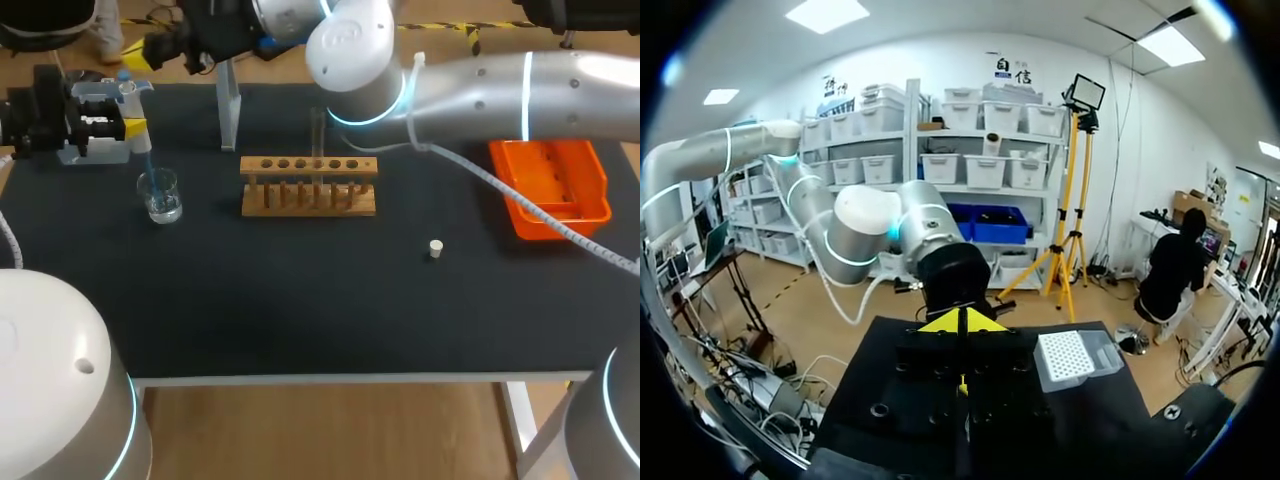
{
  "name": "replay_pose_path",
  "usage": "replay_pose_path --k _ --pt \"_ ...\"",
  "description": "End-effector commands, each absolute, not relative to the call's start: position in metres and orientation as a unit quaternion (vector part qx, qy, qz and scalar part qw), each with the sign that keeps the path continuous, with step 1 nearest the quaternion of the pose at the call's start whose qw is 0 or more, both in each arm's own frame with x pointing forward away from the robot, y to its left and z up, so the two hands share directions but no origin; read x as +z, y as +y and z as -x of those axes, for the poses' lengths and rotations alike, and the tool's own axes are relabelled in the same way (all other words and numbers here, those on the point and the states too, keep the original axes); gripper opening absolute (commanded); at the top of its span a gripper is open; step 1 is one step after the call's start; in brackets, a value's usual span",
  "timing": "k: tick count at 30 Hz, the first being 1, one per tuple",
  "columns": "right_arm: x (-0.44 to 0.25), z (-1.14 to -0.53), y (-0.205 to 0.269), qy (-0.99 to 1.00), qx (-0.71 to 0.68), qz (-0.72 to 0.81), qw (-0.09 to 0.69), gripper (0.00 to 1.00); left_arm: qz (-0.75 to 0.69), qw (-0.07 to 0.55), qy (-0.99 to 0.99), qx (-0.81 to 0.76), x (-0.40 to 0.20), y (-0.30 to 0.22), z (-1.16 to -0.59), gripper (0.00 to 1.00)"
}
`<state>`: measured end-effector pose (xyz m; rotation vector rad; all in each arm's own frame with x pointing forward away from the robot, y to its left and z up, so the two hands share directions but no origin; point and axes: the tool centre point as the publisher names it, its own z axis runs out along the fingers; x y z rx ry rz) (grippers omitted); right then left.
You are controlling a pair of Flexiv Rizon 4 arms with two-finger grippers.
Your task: Invert the test tube, pick up the pipette, mount the tip to pipette, aspirate from beaker and dispense into the tube, eject the tip, return the pipette, and cap with the stopper.
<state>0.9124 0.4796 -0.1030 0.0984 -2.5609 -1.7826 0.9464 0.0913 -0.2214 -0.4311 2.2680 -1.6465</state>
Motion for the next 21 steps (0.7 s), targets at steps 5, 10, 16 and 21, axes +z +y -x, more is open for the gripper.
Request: replay_pose_path --k 5,10,16,21 --pt "-0.108 -0.918 0.489 -0.829 -0.559 -0.021 0.007 0.0 0.152 0.153 0.791 -0.572 -0.22 0.091 -0.946 0.0" --pt "-0.113 -0.92 0.491 -0.832 -0.554 -0.017 0.007 0.0 0.152 0.153 0.791 -0.572 -0.22 0.091 -0.946 0.0" --pt "-0.118 -0.925 0.494 -0.835 -0.549 -0.008 0.006 0.0 0.152 0.153 0.791 -0.572 -0.22 0.091 -0.946 0.0" --pt "-0.121 -0.928 0.494 -0.837 -0.547 -0.002 0.005 0.0 0.152 0.153 0.791 -0.572 -0.22 0.091 -0.946 0.0"
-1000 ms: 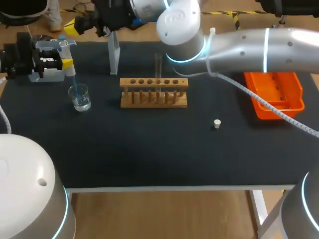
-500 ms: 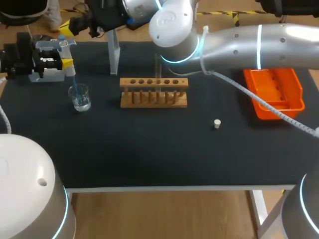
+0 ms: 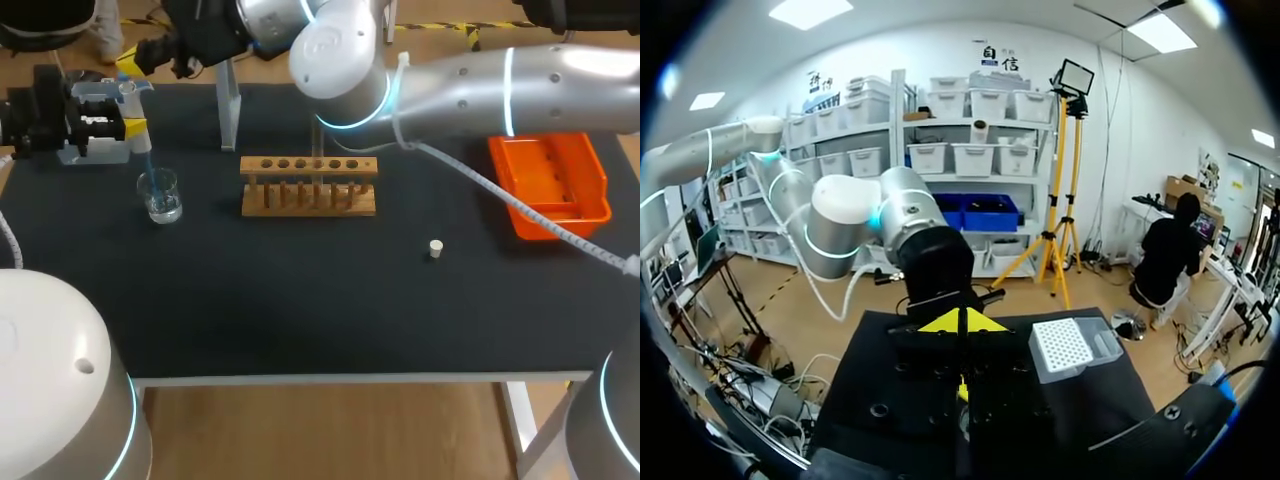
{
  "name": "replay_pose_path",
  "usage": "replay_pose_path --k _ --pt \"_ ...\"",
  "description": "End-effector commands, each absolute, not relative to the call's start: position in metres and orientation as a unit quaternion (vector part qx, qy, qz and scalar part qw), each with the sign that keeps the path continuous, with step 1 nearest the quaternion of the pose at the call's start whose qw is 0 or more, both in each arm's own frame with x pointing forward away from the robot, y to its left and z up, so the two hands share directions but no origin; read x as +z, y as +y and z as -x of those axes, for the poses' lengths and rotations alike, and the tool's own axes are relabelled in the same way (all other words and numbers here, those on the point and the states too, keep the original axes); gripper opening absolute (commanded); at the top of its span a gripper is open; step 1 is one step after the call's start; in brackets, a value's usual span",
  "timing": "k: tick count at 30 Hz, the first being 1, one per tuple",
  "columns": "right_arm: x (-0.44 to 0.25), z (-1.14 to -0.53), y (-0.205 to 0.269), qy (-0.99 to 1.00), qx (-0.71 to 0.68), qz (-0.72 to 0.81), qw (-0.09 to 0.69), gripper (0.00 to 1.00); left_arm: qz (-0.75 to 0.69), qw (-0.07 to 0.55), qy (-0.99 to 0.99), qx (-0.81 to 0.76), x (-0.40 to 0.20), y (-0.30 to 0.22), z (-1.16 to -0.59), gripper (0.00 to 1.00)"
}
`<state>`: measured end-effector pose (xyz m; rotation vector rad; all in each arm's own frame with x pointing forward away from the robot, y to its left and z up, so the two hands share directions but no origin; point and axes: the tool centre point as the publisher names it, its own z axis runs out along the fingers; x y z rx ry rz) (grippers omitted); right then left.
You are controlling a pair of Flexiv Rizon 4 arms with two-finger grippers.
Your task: Invert the test tube, pick up the pipette, mount the tip to pipette, aspirate from beaker and dispense into the tube, eject the tip, return the pipette, and cap with the stopper.
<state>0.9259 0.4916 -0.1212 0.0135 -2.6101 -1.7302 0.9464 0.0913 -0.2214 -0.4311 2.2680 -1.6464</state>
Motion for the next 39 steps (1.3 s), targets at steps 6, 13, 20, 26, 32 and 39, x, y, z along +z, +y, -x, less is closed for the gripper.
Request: replay_pose_path --k 6,13,20,26,32,39 --pt "-0.124 -0.93 0.495 -0.839 -0.545 0.0 0.005 0.0 0.152 0.153 0.791 -0.572 -0.22 0.091 -0.946 0.0" --pt "-0.128 -0.934 0.496 -0.84 -0.542 0.004 0.005 0.0 0.152 0.153 0.791 -0.572 -0.22 0.091 -0.946 0.0" --pt "-0.131 -0.935 0.498 -0.842 -0.539 0.006 0.005 0.0 0.152 0.153 0.791 -0.572 -0.22 0.091 -0.946 0.0" --pt "-0.135 -0.935 0.498 -0.844 -0.537 0.007 0.007 0.0 0.152 0.153 0.791 -0.572 -0.22 0.091 -0.946 0.0" --pt "-0.139 -0.936 0.498 -0.845 -0.535 0.009 0.007 0.0 0.152 0.153 0.791 -0.572 -0.22 0.091 -0.946 0.0" --pt "-0.142 -0.937 0.498 -0.846 -0.533 0.01 0.01 0.0 0.152 0.153 0.791 -0.572 -0.22 0.091 -0.946 0.0"
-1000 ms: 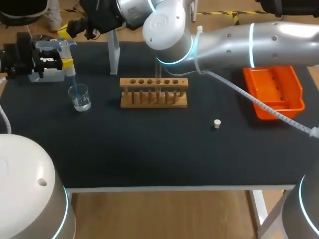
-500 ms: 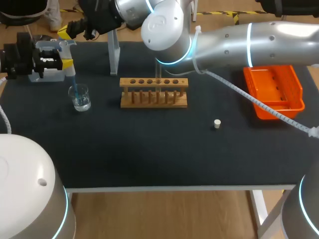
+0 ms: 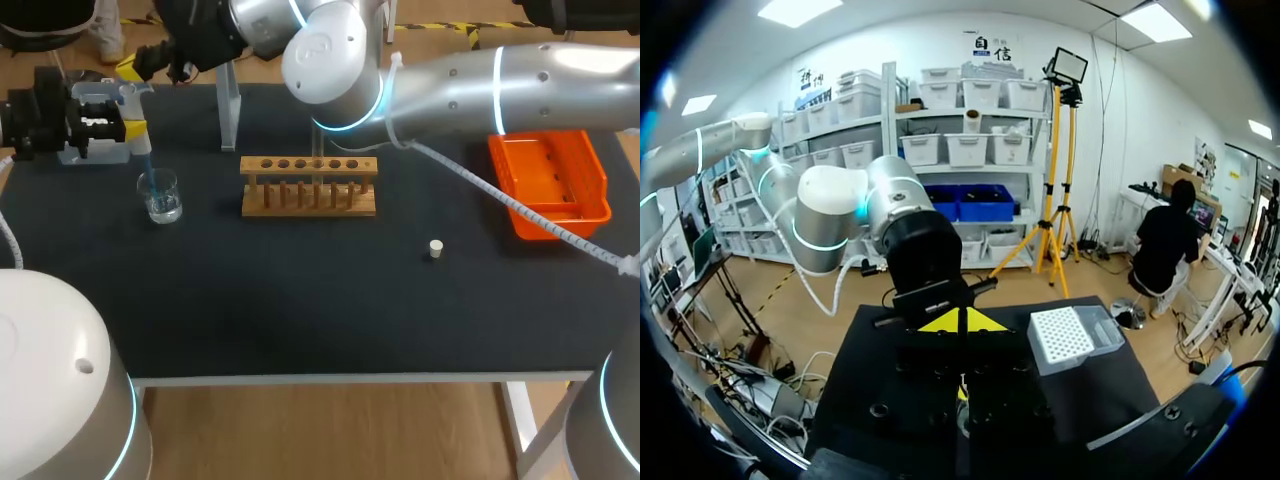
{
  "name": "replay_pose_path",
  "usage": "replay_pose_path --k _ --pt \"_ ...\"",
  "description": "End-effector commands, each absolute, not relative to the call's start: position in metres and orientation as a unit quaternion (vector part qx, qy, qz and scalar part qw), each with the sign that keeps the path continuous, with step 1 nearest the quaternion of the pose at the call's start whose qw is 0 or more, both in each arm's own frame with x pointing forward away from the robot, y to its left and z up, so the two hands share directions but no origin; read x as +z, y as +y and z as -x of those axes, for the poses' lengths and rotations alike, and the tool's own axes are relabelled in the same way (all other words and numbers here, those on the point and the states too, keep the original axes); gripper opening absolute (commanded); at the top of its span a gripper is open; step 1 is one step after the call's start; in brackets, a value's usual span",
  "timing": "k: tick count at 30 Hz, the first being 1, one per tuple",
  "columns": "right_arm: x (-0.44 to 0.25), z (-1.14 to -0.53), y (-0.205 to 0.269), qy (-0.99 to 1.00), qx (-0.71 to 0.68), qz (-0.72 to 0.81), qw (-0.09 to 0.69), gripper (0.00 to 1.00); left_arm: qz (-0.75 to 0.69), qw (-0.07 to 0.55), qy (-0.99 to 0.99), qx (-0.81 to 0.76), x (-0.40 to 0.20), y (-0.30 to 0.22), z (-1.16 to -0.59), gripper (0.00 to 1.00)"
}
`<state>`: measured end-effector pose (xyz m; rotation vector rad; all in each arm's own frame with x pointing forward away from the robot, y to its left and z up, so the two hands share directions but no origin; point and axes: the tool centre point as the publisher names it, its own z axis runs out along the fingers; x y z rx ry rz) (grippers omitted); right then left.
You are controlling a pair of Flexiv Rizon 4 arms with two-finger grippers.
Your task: Invert the test tube, pick up the pipette, mount the tip to pipette, aspirate from beaker and dispense into the tube, eject the tip, return the pipette, and cap with the stopper.
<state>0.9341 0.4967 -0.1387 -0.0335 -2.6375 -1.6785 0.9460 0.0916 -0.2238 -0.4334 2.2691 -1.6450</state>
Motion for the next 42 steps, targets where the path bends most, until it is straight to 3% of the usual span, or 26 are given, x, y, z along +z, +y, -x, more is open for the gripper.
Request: replay_pose_path --k 1,29,30,32,33,42 --pt "-0.143 -0.937 0.498 -0.846 -0.532 0.01 0.01 0.0 0.152 0.153 0.791 -0.572 -0.22 0.091 -0.946 0.0" --pt "-0.144 -0.939 0.494 -0.846 -0.533 0.008 0.01 0.0 0.152 0.153 0.791 -0.572 -0.22 0.091 -0.946 0.0" --pt "-0.138 -0.939 0.492 -0.844 -0.536 0.007 0.005 0.13 0.152 0.153 0.791 -0.572 -0.22 0.091 -0.946 0.0" --pt "-0.133 -0.94 0.49 -0.842 -0.539 0.005 0.002 0.64 0.152 0.153 0.791 -0.572 -0.22 0.091 -0.946 0.0" --pt "-0.128 -0.94 0.487 -0.84 -0.542 0.004 -0.002 1.0 0.152 0.153 0.791 -0.572 -0.22 0.091 -0.946 0.0" --pt "-0.103 -0.94 0.455 -0.834 -0.552 -0.01 -0.011 1.0 0.152 0.153 0.791 -0.572 -0.22 0.091 -0.946 0.0"
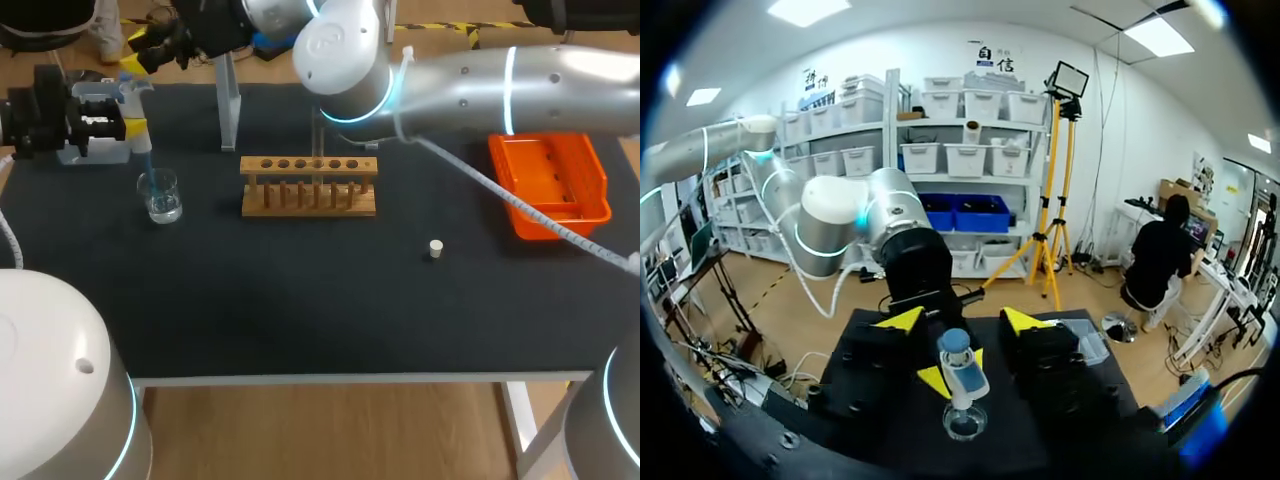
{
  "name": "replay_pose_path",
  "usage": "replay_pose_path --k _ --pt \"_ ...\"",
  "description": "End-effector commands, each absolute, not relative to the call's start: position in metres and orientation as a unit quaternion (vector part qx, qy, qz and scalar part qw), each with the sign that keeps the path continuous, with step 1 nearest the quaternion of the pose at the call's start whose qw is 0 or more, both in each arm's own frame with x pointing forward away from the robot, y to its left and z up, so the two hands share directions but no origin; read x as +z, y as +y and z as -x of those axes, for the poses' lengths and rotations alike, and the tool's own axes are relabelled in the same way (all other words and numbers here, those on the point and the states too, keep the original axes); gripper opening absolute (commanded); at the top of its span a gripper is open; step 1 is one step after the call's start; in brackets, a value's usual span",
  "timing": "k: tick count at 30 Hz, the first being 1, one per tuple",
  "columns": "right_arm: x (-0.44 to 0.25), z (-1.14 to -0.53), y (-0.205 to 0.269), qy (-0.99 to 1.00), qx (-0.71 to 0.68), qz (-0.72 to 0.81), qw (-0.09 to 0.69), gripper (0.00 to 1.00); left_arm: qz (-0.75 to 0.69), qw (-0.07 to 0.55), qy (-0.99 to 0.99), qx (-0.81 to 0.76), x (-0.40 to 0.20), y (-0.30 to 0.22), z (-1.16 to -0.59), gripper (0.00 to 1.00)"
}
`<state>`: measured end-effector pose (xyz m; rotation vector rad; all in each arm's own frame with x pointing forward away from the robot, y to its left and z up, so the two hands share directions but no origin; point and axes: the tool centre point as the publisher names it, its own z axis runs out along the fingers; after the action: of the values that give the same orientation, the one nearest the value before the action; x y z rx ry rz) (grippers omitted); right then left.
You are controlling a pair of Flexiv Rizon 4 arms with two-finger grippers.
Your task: Invert the test tube, pick up the pipette, mount the tip to pipette, aspirate from beaker and dispense into the tube, eject the tip, return the pipette, and cap with the stopper.
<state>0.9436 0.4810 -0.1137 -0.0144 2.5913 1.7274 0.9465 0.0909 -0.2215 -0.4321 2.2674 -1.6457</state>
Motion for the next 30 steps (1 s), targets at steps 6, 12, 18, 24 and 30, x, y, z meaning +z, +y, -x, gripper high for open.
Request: replay_pose_path --k 6,12,18,24,30 --pt "-0.094 -0.942 0.419 0.835 0.549 0.033 0.011 1.0 0.152 0.153 0.791 -0.572 -0.22 0.091 -0.946 0.0" --pt "-0.086 -0.95 0.372 0.831 0.554 0.041 0.009 1.0 0.152 0.153 0.791 -0.572 -0.22 0.091 -0.946 0.0" --pt "-0.079 -0.959 0.319 0.825 0.563 0.046 0.011 1.0 0.152 0.153 0.791 -0.572 -0.22 0.091 -0.946 0.0" --pt "-0.084 -0.967 0.265 0.82 0.569 0.05 0.025 1.0 0.152 0.153 0.791 -0.572 -0.22 0.091 -0.946 0.0" --pt "-0.112 -0.969 0.21 0.818 0.573 0.034 0.041 1.0 0.152 0.153 0.791 -0.572 -0.22 0.091 -0.946 0.0"
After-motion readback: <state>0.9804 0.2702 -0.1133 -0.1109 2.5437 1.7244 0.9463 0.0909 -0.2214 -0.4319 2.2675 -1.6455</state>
